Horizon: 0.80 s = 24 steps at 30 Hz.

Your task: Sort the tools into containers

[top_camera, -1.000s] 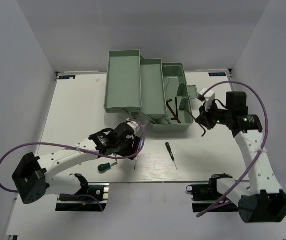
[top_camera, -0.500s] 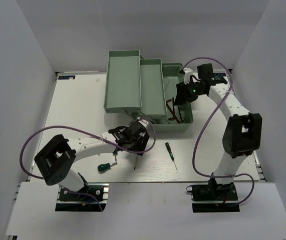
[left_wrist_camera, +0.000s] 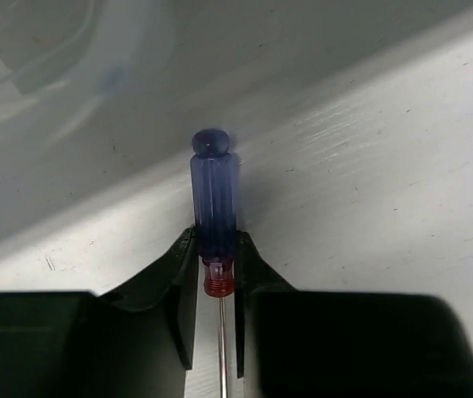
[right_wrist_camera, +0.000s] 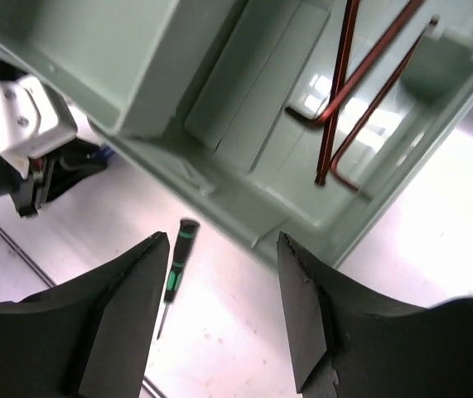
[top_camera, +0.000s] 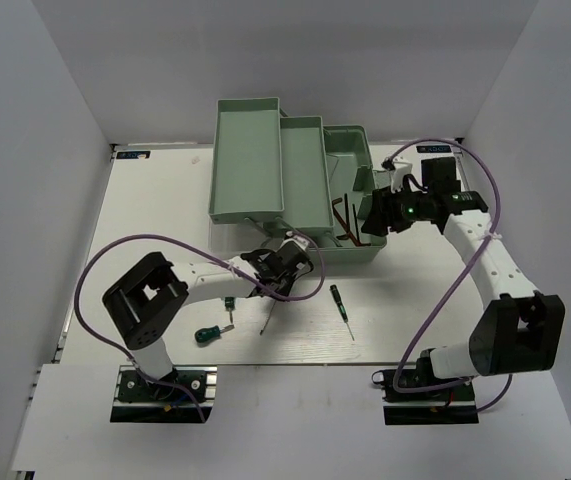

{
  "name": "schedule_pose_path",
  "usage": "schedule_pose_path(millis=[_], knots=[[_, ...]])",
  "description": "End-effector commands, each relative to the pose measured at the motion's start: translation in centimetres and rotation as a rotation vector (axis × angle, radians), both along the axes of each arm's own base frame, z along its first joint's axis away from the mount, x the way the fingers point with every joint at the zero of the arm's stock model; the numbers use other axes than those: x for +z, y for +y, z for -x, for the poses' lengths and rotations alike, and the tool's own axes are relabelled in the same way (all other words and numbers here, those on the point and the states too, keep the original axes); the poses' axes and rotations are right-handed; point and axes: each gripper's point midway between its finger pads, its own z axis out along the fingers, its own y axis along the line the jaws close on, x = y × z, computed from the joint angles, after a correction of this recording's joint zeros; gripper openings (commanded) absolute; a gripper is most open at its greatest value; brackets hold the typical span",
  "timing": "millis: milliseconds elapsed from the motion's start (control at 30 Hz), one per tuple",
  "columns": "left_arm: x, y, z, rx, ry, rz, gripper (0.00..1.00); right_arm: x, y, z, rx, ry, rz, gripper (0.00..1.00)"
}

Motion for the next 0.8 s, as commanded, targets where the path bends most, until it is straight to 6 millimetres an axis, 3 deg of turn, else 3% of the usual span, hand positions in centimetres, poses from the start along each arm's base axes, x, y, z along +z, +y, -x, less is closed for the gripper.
schedule_pose_path(millis=[0, 67, 167, 233, 267, 333, 367, 400, 467, 500, 567, 633, 667, 700, 733, 767], knots=[[-0.6, -0.4, 0.5, -0.033, 0.016, -0.018, 0.13, 0.2, -0.5, 1.1, -0.006, -0.007, -0.02, 0.61], [2.1, -1.9, 1.3, -0.128, 0.003, 0.056, 0.04, 0.1, -0.9, 1.9, 0.02, -0.021, 0.003, 0.61], [5.1, -3.1, 3.2, -0.259, -0.022, 0.148, 0.0, -1.8, -1.6, 4.3, 0.107, -0.014, 0.058, 0.76], [9.0, -3.6, 4.1, -0.319, -0.056, 0.21, 0.0, -2.7, -2.2, 6.1, 0.158, -0.038, 0.089, 0.81], [10.6, -3.8, 4.0, -0.32, -0.076, 0.232, 0.0, -4.1, -2.3, 7.8, 0.215, -0.029, 0.11, 0.81], [15.1, -4.6, 3.1, -0.319, -0.146, 0.279, 0.0, -4.2, -2.0, 9.4, 0.277, -0.053, 0.098, 0.82], [16.6, -4.7, 2.2, -0.297, -0.187, 0.285, 0.0, -5.5, -2.1, 11.0, 0.294, -0.029, 0.095, 0.85], [20.1, -5.7, 1.2, -0.294, -0.255, 0.334, 0.0, -5.8, -1.9, 11.5, 0.305, -0.025, 0.088, 0.83], [21.4, -5.9, -1.4, -0.221, -0.316, 0.31, 0.0, -6.9, -1.7, 12.9, 0.306, 0.006, 0.066, 0.77], [23.3, -6.5, -2.7, -0.2, -0.371, 0.319, 0.0, -7.3, -1.5, 13.4, 0.314, 0.024, 0.064, 0.74], [24.5, -7.5, -6.2, -0.122, -0.447, 0.3, 0.0, -8.2, -1.3, 14.0, 0.31, 0.054, 0.054, 0.65], [24.9, -8.4, -8.6, -0.08, -0.489, 0.287, 0.0, -8.6, -1.2, 14.0, 0.313, 0.05, 0.061, 0.64], [27.4, -8.6, -10.5, -0.026, -0.555, 0.29, 0.0, -8.8, -0.9, 14.2, 0.319, 0.055, 0.06, 0.64], [27.3, -9.2, -11.4, -0.01, -0.559, 0.271, 0.0, -8.9, -0.9, 14.1, 0.317, 0.051, 0.064, 0.65], [24.4, -9.9, -13.2, 0.004, -0.532, 0.192, 0.0, -9.1, -0.8, 14.3, 0.323, 0.059, 0.074, 0.65], [26.4, -9.6, -14.8, 0.058, -0.57, 0.178, 0.0, -9.1, -0.6, 14.2, 0.328, 0.05, 0.078, 0.67]])
